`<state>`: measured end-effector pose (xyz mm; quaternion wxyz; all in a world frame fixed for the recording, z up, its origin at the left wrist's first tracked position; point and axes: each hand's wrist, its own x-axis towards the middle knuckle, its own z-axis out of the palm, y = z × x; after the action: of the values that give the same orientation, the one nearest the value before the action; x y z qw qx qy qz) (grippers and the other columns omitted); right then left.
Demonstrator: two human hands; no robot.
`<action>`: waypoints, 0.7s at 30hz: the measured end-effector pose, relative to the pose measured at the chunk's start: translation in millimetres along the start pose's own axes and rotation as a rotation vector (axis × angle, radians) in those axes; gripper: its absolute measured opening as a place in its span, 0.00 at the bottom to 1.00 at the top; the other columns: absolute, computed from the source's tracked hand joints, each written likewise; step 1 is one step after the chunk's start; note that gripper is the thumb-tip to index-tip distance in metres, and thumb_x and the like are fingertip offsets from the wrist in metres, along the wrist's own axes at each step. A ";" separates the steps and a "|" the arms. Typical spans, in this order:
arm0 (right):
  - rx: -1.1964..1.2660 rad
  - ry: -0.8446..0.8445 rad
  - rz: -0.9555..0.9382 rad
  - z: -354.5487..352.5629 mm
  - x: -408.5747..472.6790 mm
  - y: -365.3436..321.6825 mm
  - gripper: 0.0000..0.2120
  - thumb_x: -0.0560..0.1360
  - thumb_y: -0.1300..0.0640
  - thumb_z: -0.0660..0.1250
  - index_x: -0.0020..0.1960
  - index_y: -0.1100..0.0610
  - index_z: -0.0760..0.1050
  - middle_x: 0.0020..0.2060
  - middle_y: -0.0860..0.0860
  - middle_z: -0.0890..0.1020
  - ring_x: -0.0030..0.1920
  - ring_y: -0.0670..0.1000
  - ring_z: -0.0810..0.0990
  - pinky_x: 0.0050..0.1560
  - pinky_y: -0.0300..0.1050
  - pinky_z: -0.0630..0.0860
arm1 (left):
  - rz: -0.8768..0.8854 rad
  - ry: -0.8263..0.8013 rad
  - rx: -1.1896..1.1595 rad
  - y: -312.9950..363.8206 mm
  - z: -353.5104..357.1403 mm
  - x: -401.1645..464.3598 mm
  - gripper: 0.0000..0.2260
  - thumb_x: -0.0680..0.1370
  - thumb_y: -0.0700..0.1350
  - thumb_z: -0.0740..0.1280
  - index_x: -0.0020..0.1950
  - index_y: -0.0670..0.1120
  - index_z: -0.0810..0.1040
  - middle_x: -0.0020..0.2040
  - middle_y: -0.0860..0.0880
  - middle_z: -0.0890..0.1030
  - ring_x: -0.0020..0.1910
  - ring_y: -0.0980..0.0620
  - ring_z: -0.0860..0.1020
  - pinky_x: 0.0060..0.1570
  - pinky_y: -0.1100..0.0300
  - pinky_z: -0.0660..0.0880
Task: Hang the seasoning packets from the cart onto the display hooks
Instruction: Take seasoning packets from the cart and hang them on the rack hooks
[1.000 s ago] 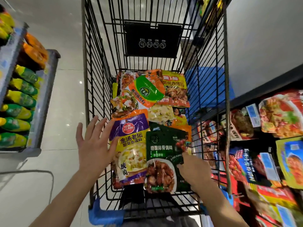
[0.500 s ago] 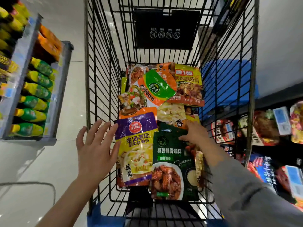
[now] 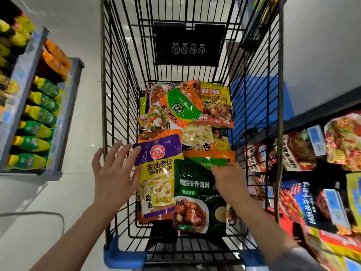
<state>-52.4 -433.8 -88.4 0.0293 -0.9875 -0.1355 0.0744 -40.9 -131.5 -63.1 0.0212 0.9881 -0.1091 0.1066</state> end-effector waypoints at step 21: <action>0.195 -0.383 0.344 20.2 28.4 30.3 0.19 0.77 0.65 0.57 0.64 0.51 0.73 0.58 0.55 0.77 0.54 0.58 0.77 0.42 0.46 0.70 | 0.092 -0.004 0.015 2.7 -1.1 -5.9 0.16 0.77 0.51 0.62 0.59 0.46 0.80 0.58 0.45 0.81 0.64 0.43 0.75 0.70 0.38 0.55</action>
<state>-20.5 -454.5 -114.6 0.0850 -0.9565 0.0390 0.2762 -47.3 -132.8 -63.2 0.0089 0.9824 -0.1535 0.1062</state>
